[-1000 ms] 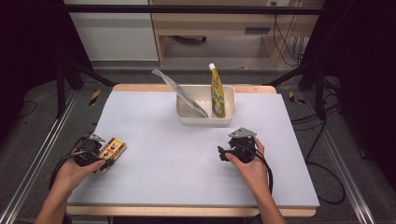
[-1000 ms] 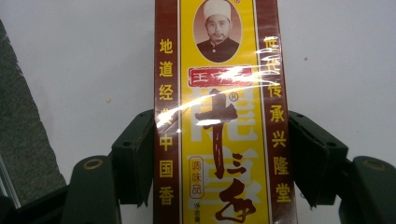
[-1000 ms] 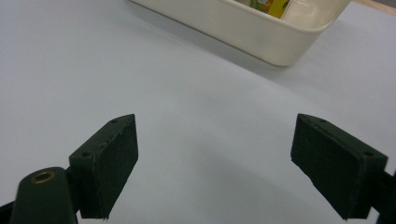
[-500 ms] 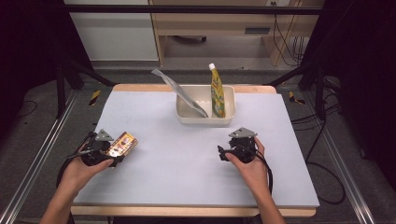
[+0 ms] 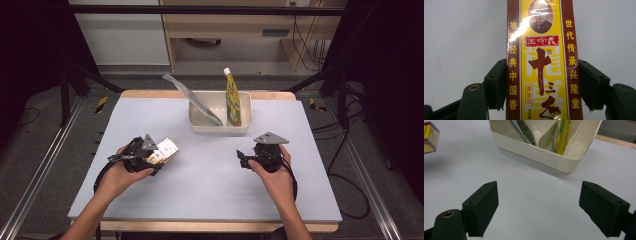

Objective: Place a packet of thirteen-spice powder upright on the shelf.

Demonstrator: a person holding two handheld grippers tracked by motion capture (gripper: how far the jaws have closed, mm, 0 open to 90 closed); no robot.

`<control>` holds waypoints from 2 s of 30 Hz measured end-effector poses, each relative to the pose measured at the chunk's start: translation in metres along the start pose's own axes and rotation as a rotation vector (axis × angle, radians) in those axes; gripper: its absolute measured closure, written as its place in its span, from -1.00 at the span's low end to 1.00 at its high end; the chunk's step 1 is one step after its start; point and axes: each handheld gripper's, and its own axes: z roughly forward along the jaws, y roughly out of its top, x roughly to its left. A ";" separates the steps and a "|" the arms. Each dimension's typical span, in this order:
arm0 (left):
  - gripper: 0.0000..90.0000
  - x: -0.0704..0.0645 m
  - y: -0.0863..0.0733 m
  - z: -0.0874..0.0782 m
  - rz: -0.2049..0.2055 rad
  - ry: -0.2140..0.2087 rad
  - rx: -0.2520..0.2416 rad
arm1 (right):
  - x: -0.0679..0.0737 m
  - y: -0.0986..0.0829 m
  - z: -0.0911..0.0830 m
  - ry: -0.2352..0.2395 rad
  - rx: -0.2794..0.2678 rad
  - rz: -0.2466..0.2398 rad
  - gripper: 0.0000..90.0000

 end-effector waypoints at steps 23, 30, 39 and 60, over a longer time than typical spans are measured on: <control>-0.29 -0.042 0.073 0.003 0.191 0.036 -0.132 | -0.008 0.024 -0.016 0.142 -0.020 0.016 -0.65; -0.29 -0.054 0.086 0.004 0.231 0.040 -0.152 | -0.009 0.039 -0.027 0.160 -0.044 0.005 -0.59; -0.29 -0.067 0.102 -0.002 0.271 0.057 -0.213 | -0.007 0.054 -0.037 0.191 -0.068 -0.013 -0.38; -0.29 -0.079 0.109 -0.004 0.304 0.075 -0.264 | 0.004 0.080 -0.023 0.290 0.002 -0.015 -0.20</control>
